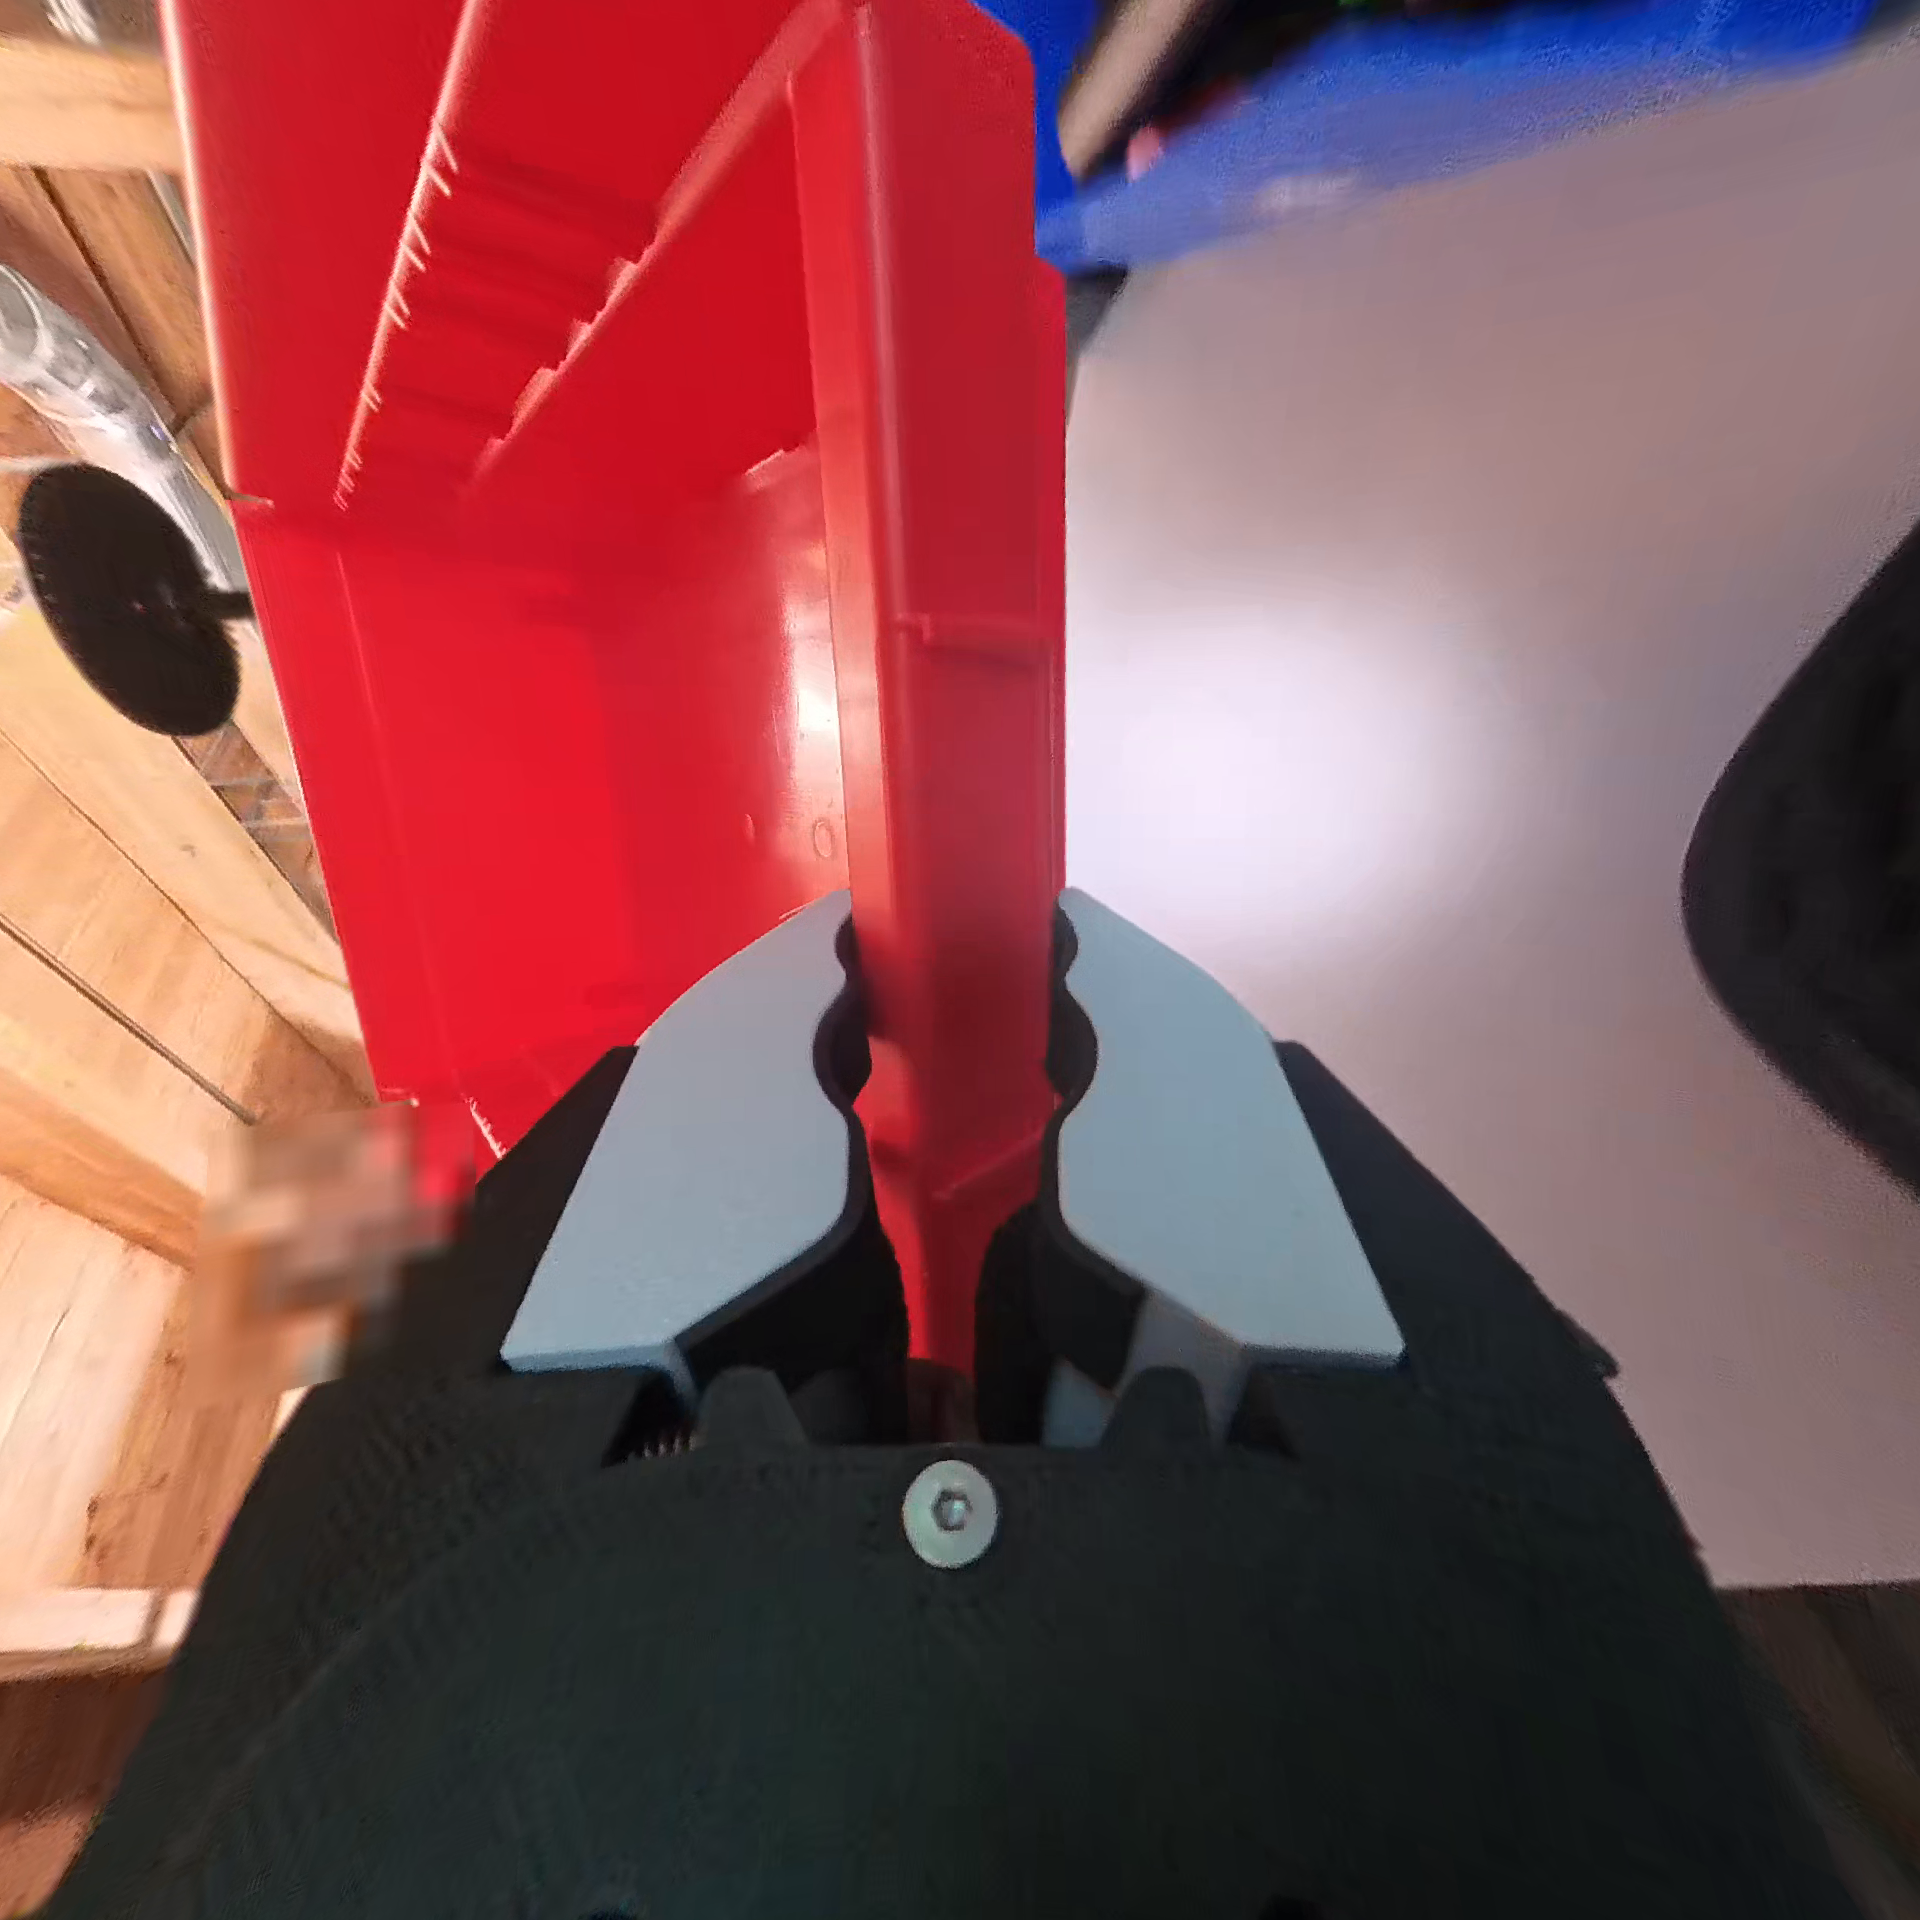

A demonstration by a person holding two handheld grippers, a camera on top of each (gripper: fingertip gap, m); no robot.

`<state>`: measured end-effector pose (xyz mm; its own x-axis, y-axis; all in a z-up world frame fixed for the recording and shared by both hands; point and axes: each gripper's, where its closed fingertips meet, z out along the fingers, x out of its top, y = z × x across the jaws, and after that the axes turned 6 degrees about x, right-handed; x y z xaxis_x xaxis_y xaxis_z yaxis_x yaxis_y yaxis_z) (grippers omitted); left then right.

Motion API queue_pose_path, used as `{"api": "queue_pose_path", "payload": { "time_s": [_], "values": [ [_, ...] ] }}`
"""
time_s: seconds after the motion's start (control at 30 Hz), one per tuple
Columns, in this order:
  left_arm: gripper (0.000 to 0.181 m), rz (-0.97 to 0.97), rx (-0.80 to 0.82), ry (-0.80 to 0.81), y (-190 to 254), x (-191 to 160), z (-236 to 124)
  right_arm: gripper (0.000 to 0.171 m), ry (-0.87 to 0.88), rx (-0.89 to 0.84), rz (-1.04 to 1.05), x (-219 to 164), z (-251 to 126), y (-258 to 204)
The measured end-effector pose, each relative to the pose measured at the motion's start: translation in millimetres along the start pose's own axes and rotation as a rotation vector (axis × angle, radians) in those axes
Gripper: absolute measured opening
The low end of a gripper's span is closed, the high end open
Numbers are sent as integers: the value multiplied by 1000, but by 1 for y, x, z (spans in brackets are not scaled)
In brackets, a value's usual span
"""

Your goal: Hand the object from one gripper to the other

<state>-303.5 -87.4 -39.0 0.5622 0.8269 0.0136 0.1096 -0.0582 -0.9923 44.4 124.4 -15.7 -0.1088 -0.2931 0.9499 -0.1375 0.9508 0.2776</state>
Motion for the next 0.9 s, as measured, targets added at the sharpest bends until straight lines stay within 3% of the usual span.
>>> {"api": "queue_pose_path", "payload": {
  "time_s": [0.27, 0.47, 0.9],
  "values": [
    [30, -121, 61, 230, -22, 130, -22, 52, -134, -171, -57, -16, -43, 27],
    [31, -199, 3, 407, -25, 231, -40, 49, -206, -287, -24, -25, -76, 46],
    [30, -146, -266, 593, 35, 393, -61, 50, -354, -462, 51, -62, -127, 80]
  ]
}}
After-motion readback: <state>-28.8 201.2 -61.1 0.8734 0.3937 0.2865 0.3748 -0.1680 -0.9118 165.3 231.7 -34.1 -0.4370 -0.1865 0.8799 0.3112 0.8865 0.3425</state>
